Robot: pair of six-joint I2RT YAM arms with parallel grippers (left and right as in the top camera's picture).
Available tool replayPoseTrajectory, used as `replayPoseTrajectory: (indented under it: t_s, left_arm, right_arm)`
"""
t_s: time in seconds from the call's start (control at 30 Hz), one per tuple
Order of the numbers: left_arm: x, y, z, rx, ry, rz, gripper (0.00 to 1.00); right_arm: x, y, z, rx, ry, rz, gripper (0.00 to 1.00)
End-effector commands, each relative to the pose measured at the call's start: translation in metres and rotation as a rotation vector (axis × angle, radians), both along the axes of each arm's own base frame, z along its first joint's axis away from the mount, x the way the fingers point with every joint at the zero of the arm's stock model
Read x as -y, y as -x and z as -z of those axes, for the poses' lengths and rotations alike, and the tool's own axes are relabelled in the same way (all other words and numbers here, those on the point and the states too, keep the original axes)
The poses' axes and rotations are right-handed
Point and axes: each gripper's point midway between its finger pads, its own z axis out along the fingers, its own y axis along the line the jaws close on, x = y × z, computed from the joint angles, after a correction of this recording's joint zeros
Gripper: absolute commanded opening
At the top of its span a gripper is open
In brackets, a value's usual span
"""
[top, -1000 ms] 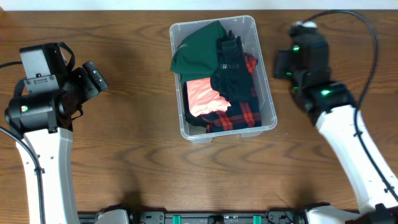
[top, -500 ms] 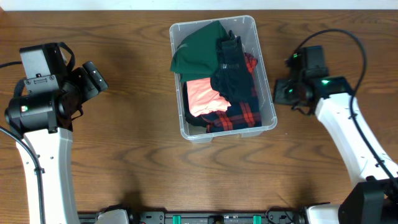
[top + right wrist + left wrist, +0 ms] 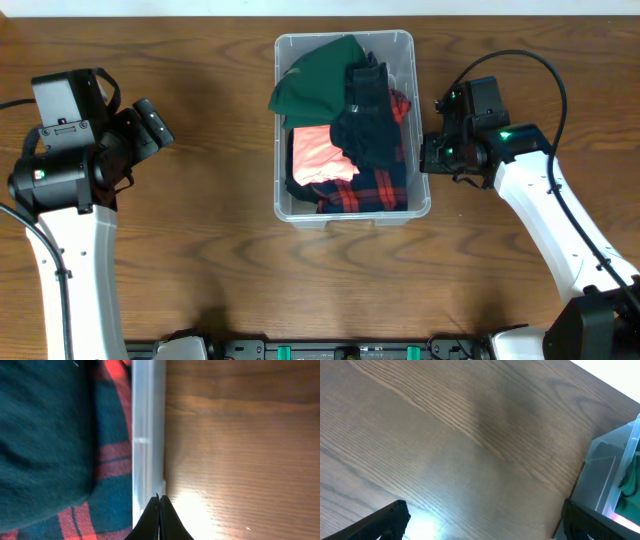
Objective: Pack container
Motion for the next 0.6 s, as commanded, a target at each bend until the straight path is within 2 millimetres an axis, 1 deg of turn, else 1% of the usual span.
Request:
replayPoseTrajectory:
  t_s: [0.0, 0.1, 0.13, 0.2, 0.27, 0.33, 0.37, 0.4, 0.47, 0.53, 0.57]
  left_arm:
    - [-0.003, 0.000, 0.002, -0.007, 0.000, -0.013, 0.98]
    - [-0.003, 0.000, 0.002, -0.007, 0.000, -0.012, 0.98]
    - [-0.003, 0.000, 0.002, -0.007, 0.000, -0.013, 0.98]
    - [-0.003, 0.000, 0.002, -0.007, 0.000, -0.013, 0.98]
    - [-0.003, 0.000, 0.002, -0.007, 0.000, -0.013, 0.98]
    - [-0.003, 0.000, 0.002, -0.007, 0.000, -0.013, 0.98]
    - [-0.003, 0.000, 0.002, -0.007, 0.000, -0.013, 0.98]
    - [-0.003, 0.000, 0.002, -0.007, 0.001, -0.013, 0.98]
    - [-0.003, 0.000, 0.002, -0.007, 0.000, -0.013, 0.98]
    - [-0.003, 0.000, 0.002, -0.007, 0.000, -0.012, 0.98]
    - [-0.003, 0.000, 0.002, -0.007, 0.000, -0.013, 0.98]
  right_arm:
    - [-0.023, 0.005, -0.004, -0.008, -0.098, -0.086, 0.01]
    - [-0.010, 0.001, -0.002, -0.002, -0.043, -0.027, 0.01]
    - [-0.003, -0.002, -0.002, 0.010, -0.015, -0.005, 0.03]
    - [0.010, -0.008, -0.007, 0.038, 0.020, 0.031, 0.12]
    - [0.020, -0.015, -0.021, 0.095, 0.023, 0.039, 0.27]
    - [0.033, -0.025, -0.044, 0.185, 0.032, 0.037, 0.36]
    - [0.042, -0.031, -0.062, 0.252, 0.038, 0.040, 0.40]
    - [0.047, -0.034, -0.075, 0.300, 0.044, 0.038, 0.44]
    - [0.057, -0.040, -0.115, 0.448, 0.078, 0.005, 0.52]
    - [0.059, -0.041, -0.150, 0.581, 0.108, -0.031, 0.60]
    - [0.059, -0.038, -0.170, 0.653, 0.121, -0.046, 0.69]
